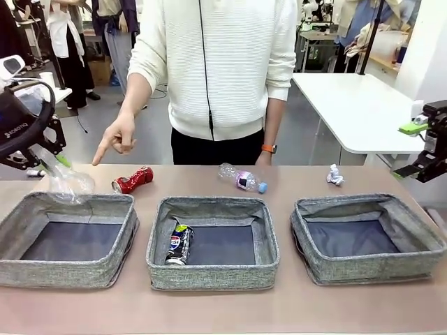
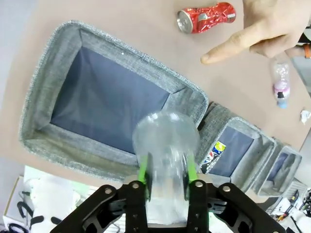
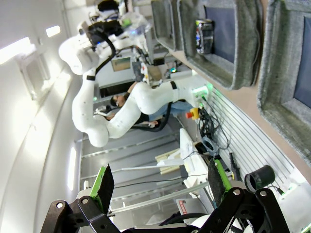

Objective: Sort the waste into the appropriate baskets.
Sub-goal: Place the picked waste into the Fabric basket indicated by the person.

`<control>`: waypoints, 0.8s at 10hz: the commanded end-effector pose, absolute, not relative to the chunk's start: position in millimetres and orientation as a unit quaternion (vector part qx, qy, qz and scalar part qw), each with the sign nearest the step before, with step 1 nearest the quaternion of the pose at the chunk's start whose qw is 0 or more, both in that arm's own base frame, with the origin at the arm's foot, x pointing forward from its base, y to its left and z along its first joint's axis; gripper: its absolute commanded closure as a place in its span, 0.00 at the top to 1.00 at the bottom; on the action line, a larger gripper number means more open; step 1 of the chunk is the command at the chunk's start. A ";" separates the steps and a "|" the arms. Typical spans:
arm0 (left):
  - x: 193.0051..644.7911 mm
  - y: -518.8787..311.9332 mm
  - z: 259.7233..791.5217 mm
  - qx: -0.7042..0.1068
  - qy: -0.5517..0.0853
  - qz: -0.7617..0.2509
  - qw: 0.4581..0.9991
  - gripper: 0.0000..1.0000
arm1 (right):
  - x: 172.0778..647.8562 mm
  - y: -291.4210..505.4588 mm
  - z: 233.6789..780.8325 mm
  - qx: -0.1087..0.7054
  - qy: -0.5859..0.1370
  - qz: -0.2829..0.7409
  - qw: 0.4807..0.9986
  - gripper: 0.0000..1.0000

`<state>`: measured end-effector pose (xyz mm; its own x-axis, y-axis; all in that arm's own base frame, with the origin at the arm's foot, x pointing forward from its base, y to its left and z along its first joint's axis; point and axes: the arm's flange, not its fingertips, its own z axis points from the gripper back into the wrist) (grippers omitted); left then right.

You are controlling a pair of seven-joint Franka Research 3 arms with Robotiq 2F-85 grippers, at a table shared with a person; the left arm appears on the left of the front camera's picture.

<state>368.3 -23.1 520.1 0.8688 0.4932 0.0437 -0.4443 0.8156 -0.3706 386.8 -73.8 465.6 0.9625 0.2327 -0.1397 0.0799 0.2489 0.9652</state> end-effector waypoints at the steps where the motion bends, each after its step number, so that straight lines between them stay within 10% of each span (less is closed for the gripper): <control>1: 365.7 -24.0 524.8 -0.165 -0.071 0.241 0.954 1.00 | 388.2 -72.1 472.3 0.615 0.132 0.041 0.776 1.00; 5: 362.0 -29.2 540.8 -0.193 -0.060 0.223 0.954 1.00 | 388.2 -72.1 472.3 0.615 0.132 0.041 0.776 1.00; 8: 348.1 -23.0 575.3 -0.380 0.089 0.103 0.915 1.00 | 388.2 -72.1 472.3 0.615 0.132 0.041 0.776 1.00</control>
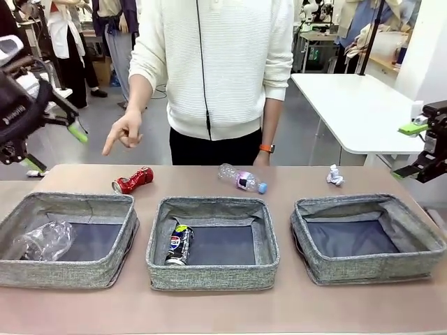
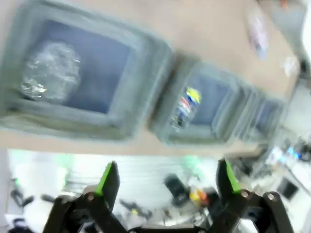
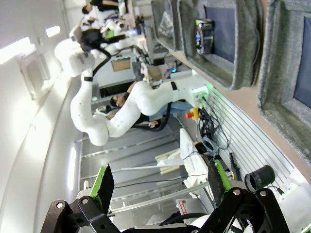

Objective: Sort the waste into the appropriate baskets.
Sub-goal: Place the picked waste into the Fabric basket indicated by the person, then pick up the waste item pointed out by the person.

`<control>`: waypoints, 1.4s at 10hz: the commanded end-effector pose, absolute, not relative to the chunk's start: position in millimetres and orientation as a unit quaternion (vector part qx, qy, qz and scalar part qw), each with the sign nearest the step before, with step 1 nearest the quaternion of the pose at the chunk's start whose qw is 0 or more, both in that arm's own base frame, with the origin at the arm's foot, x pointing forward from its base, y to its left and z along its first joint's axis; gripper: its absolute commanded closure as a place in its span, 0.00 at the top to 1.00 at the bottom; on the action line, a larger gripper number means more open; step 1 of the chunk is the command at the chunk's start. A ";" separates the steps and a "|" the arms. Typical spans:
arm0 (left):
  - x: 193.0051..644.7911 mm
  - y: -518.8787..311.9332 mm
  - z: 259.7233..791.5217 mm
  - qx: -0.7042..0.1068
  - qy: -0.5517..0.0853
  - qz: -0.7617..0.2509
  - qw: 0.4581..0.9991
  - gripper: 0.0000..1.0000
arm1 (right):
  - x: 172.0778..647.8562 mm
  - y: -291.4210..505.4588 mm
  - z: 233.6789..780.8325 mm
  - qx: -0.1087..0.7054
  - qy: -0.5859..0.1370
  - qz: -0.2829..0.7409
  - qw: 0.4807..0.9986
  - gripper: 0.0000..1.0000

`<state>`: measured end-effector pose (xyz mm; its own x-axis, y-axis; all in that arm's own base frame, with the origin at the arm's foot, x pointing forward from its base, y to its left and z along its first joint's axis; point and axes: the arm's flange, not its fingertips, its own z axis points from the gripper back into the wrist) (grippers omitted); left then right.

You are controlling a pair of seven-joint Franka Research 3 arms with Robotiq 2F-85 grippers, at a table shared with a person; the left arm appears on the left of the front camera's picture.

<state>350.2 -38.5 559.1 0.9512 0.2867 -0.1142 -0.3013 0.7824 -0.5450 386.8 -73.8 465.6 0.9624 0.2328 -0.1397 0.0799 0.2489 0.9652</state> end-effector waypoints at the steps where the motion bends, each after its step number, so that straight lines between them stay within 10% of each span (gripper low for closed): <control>1: 344.5 -8.3 591.0 -0.491 0.134 0.034 0.860 1.00 | 388.2 -72.1 472.3 0.615 0.132 0.041 0.776 1.00; 6: 347.9 39.3 551.8 -0.658 0.073 -0.009 0.749 1.00 | 388.2 -72.1 472.3 0.615 0.132 0.041 0.776 1.00; 14: 352.4 50.5 529.4 -0.638 0.077 0.015 0.766 1.00 | 388.2 -72.1 472.3 0.615 0.132 0.041 0.776 1.00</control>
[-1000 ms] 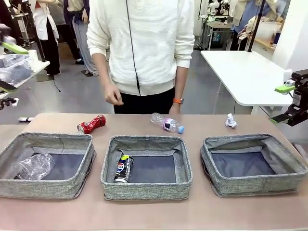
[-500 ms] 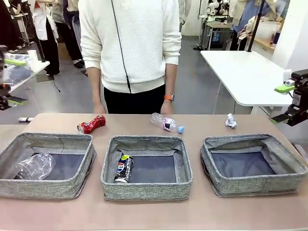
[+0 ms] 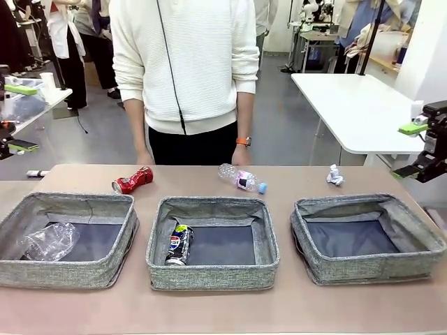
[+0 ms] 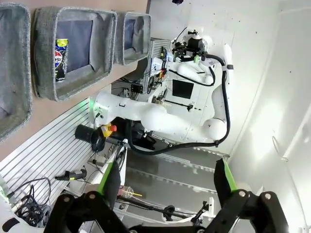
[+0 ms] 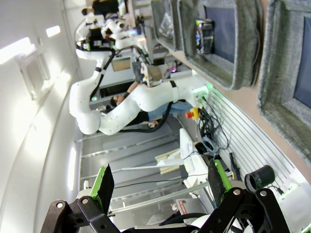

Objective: Sort the waste into the appropriate baskets.
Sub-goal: Pick up the waste item pointed out by the person.

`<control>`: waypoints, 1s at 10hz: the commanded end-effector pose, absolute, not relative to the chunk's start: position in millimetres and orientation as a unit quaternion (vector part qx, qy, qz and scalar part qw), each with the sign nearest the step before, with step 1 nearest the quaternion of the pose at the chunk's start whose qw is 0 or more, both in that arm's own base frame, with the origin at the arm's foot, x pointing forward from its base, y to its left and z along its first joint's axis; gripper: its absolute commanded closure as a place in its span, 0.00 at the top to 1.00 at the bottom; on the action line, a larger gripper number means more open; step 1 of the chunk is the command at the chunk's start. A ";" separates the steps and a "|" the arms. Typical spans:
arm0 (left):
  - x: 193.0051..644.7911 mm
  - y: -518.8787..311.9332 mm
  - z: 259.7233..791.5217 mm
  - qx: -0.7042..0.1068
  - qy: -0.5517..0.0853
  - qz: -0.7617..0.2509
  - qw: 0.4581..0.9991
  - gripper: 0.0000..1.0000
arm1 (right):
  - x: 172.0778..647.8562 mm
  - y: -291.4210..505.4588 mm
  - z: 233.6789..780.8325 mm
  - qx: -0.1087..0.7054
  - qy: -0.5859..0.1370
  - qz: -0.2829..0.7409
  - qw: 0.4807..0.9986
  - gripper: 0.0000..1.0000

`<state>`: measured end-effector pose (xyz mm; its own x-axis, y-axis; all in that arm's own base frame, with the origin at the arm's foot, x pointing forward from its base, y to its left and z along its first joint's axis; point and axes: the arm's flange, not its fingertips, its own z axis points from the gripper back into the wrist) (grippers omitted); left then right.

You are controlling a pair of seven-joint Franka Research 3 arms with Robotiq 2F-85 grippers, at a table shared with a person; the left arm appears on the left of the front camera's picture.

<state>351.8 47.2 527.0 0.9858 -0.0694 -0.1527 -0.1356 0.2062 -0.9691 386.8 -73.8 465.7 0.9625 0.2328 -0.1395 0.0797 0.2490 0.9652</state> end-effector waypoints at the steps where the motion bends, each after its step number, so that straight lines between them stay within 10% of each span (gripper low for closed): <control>1: 352.4 50.5 529.4 -0.638 0.077 0.015 0.766 1.00 | 388.2 -72.1 472.3 0.615 0.132 0.041 0.776 1.00; 10: 352.4 50.5 529.4 -0.638 0.077 0.015 0.766 1.00 | 388.2 -72.1 472.3 0.615 0.132 0.041 0.776 1.00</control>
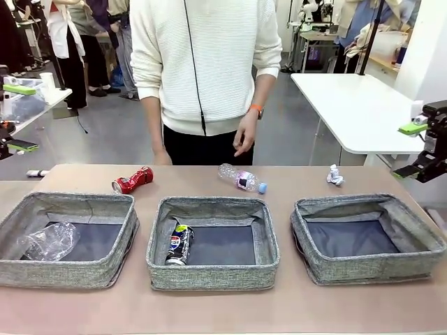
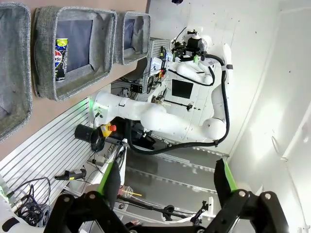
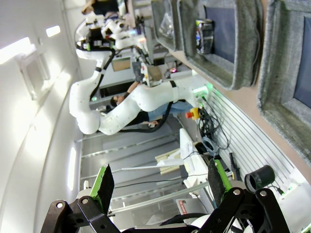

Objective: Sort the waste into the appropriate baskets.
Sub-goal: Pick up the waste item pointed out by the person.

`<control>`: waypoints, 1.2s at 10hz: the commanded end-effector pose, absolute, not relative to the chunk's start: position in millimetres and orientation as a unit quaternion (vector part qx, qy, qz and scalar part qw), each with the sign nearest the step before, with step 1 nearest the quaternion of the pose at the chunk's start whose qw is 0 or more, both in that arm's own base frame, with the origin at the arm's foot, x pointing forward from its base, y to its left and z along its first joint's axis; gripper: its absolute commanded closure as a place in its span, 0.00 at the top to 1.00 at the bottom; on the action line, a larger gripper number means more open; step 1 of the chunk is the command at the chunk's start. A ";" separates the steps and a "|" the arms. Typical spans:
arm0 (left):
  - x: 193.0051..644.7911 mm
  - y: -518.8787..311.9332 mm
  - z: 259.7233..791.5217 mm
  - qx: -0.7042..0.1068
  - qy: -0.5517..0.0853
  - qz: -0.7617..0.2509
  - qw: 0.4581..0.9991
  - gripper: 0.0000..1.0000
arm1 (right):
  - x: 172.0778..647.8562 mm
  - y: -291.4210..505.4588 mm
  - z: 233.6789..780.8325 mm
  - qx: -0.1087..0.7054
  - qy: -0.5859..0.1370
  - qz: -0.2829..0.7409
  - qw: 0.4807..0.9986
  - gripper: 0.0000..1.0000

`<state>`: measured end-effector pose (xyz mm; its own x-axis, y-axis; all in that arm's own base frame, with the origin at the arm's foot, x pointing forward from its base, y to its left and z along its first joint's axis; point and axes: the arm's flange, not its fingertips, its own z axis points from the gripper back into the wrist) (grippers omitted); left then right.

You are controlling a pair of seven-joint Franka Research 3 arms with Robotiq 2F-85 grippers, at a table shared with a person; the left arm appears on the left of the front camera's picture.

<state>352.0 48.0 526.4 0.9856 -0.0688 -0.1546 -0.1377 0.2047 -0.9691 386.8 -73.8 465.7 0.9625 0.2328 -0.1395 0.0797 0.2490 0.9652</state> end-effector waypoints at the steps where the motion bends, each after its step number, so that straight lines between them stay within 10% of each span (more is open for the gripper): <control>1: 352.4 50.5 529.4 -0.638 0.077 0.015 0.766 1.00 | 388.2 -72.1 472.3 0.615 0.132 0.041 0.776 1.00; 8: 352.4 50.5 529.4 -0.638 0.077 0.015 0.766 1.00 | 386.8 -73.8 465.7 0.611 0.128 0.049 0.780 1.00; 12: 352.4 50.5 529.4 -0.638 0.077 0.015 0.766 1.00 | 450.7 115.7 522.7 0.350 0.006 0.267 0.898 1.00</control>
